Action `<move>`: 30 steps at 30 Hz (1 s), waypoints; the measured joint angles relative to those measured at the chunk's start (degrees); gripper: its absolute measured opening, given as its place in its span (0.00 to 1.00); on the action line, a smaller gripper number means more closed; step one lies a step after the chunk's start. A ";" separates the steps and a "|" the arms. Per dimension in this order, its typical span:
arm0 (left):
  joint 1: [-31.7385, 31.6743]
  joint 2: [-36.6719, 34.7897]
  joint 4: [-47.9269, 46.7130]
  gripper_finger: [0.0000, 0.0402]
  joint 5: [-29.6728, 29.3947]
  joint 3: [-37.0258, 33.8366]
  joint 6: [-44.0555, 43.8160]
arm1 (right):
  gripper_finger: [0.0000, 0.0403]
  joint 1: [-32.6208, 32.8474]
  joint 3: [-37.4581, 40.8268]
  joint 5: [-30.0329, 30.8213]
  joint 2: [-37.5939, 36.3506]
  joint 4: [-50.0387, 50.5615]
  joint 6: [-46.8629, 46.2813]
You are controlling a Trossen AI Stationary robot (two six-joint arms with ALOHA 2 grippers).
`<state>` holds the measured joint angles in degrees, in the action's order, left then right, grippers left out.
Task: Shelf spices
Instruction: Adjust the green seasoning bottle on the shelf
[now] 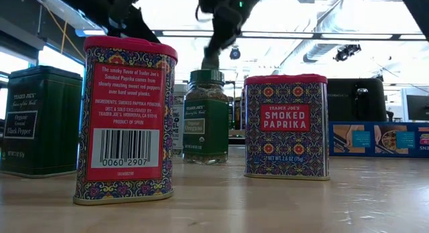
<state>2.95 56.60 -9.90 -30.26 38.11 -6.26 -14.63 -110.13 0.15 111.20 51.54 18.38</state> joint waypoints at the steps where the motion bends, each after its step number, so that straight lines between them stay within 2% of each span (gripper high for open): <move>1: 0.07 -1.29 -0.84 0.76 -0.51 0.00 -0.17 | 0.48 -1.45 0.02 -1.00 0.76 0.07 -0.03; 4: 0.30 -4.51 -1.15 0.76 -0.27 -0.03 -0.18 | 0.48 -5.42 0.02 -4.55 3.14 -0.82 1.02; 14: 1.72 -5.56 -0.10 0.76 0.62 -1.88 -0.70 | 0.48 -11.69 0.02 -5.66 8.22 -0.35 2.98; 18: 1.72 -4.92 0.11 0.76 1.25 -1.88 -0.69 | 0.49 -12.25 0.02 -4.96 8.39 -0.15 2.66; 23: 1.72 -4.90 0.21 0.76 2.62 -1.86 -0.61 | 0.60 -11.96 0.02 -3.62 8.39 0.92 2.83; 26: 1.72 -4.86 0.22 0.76 2.78 -1.88 -0.61 | 0.63 -11.96 0.02 -3.16 8.37 0.94 2.98; 30: 1.72 -4.86 0.21 0.76 2.76 -1.88 -0.61 | 0.63 -11.94 0.02 1.31 8.37 0.95 3.30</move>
<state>4.67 51.75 -9.69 -27.51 36.23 -6.87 -26.56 -110.10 1.46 119.57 52.49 21.68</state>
